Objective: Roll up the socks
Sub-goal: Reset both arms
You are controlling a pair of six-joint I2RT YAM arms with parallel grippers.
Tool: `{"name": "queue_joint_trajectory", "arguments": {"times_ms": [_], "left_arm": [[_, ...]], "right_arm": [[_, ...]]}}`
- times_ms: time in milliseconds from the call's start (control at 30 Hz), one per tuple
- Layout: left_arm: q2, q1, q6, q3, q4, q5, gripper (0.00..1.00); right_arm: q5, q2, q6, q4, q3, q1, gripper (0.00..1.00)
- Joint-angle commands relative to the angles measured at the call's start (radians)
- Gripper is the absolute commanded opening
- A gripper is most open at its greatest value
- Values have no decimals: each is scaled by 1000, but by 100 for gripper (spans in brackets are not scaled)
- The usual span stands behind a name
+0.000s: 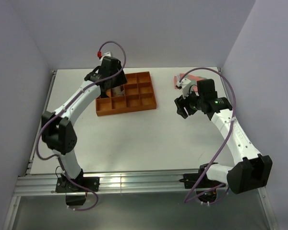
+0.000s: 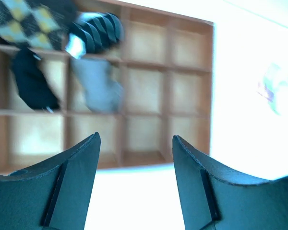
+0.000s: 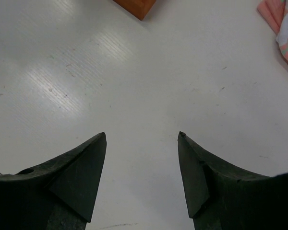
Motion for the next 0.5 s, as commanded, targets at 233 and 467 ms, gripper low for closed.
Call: {"name": "queue_joint_trajectory", "arguments": {"times_ms": [233, 467], "left_arm": [[-485, -238, 19, -350, 109, 10, 66], [-647, -408, 87, -506, 88, -9, 66]], "right_arm": [[-4, -155, 105, -17, 70, -15, 78], [20, -279, 131, 0, -6, -15, 87]]}}
